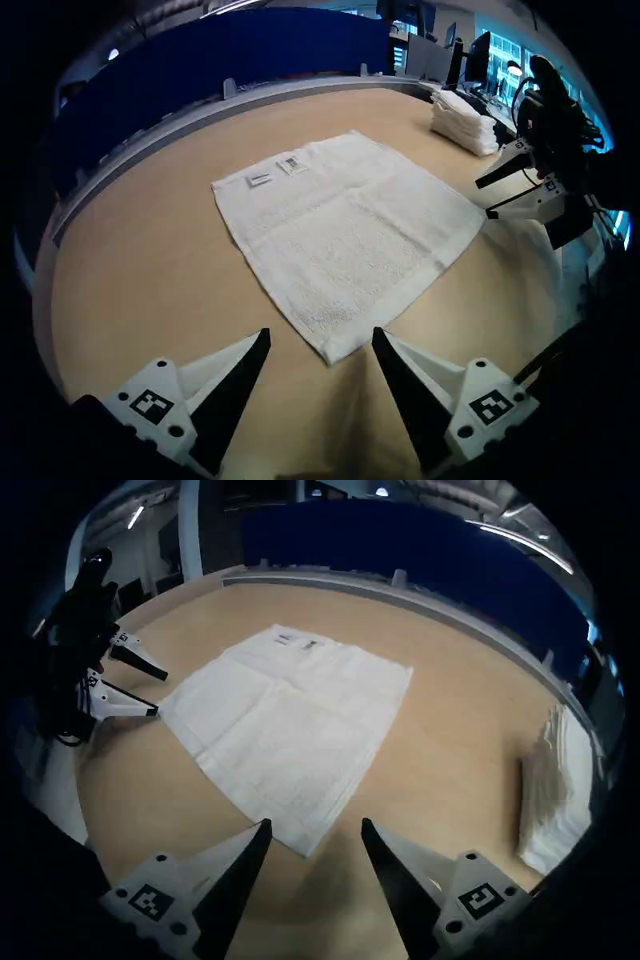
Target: Fold towel
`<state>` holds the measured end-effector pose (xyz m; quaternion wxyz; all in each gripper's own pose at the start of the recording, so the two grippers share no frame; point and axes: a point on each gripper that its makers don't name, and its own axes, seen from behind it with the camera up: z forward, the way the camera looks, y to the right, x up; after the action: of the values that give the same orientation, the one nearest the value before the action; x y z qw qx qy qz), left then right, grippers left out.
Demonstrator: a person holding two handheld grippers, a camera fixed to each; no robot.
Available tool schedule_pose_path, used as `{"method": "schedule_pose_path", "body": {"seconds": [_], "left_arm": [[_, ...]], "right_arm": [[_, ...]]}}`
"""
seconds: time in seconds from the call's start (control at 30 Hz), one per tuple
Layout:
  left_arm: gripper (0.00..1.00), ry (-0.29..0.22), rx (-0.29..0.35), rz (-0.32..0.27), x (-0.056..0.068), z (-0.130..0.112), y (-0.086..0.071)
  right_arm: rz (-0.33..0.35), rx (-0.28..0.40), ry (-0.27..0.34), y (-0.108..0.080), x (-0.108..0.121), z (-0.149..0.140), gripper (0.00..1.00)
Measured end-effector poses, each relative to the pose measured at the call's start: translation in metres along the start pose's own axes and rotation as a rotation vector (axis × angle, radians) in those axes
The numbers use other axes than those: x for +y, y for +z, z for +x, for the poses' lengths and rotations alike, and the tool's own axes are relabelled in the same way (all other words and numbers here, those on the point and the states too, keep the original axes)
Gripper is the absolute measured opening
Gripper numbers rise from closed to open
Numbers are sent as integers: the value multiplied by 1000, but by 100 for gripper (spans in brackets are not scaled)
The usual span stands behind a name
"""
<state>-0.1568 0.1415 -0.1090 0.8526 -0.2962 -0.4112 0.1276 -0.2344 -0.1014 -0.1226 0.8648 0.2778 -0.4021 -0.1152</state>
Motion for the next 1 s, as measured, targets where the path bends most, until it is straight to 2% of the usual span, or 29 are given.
{"method": "schedule_pose_path", "body": {"seconds": [0.03, 0.17, 0.3, 0.37, 0.57, 0.77, 0.83, 0.9, 1.0], "left_arm": [[91, 2, -11, -2, 1, -2, 0], [87, -3, -37, -6, 6, -10, 3], [81, -24, -36, -3, 7, -11, 4], [77, -28, -35, 1, 6, -11, 5], [64, -23, -35, 13, 5, -11, 7], [45, -24, -34, 20, 6, -12, 7], [33, -24, -34, 24, 7, -12, 8], [26, -24, -35, 29, 7, -12, 8], [18, -32, -37, 39, 5, -12, 7]], "right_arm": [[1, -3, 2, 1, 0, -2, 83], [1, -11, 11, 6, -1, -7, 60], [9, -22, 23, 10, -4, -12, 53], [18, -25, 27, 11, -7, -14, 46], [21, -22, 26, 11, -10, -14, 39], [18, -25, 24, 10, -11, -15, 34], [18, -26, 21, 10, -12, -14, 32], [16, -25, 19, 10, -13, -14, 29], [13, -25, 19, 9, -13, -13, 24]]}}
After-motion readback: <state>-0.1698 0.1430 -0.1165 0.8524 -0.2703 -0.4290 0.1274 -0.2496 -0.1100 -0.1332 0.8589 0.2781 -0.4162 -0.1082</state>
